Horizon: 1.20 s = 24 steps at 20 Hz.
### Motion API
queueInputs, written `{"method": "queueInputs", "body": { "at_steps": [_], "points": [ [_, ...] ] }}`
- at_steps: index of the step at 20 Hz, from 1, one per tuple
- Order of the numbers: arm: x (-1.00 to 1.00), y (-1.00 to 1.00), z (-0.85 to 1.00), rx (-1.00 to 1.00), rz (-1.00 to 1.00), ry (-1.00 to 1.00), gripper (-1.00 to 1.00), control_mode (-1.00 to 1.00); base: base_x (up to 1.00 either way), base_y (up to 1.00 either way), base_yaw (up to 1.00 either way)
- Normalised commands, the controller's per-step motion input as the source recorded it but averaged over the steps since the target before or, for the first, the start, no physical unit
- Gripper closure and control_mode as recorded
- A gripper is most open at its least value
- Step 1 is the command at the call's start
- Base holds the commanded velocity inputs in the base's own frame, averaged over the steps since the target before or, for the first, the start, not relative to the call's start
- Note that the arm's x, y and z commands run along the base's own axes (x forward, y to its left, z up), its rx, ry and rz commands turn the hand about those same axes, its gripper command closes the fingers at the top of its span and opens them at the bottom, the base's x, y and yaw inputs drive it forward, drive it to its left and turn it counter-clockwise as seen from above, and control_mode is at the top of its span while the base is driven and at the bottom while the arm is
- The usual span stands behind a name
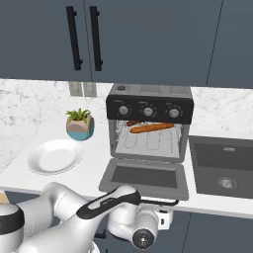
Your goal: Pick up the kebab skewer and baguette bread, and place them inside the toaster oven. Close the toaster oven door and start by setting the timer.
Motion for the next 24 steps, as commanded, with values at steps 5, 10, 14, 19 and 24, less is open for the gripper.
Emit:
{"method": "queueInputs", "body": {
  "at_steps": [5,10,14,19,24],
  "points": [
    [0.13,0.08,-0.05,0.00,0.00,0.00,-1.00,-1.00,0.00,0.00,0.00],
    [0.03,0.12,-0.19,0.00,0.00,0.00,-1.00,-1.00,0.00,0.00,0.00],
    [0.04,0.11,-0.15,0.00,0.00,0.00,-1.00,-1.00,0.00,0.00,0.00],
    [0.19,0.02,0.00,0.00,0.00,0.00,-1.00,-1.00,0.00,0.00,0.00],
    [0.21,0.00,0.00,0.00,0.00,0.00,-1.00,-1.00,0.00,0.00,0.00]
  ]
}}
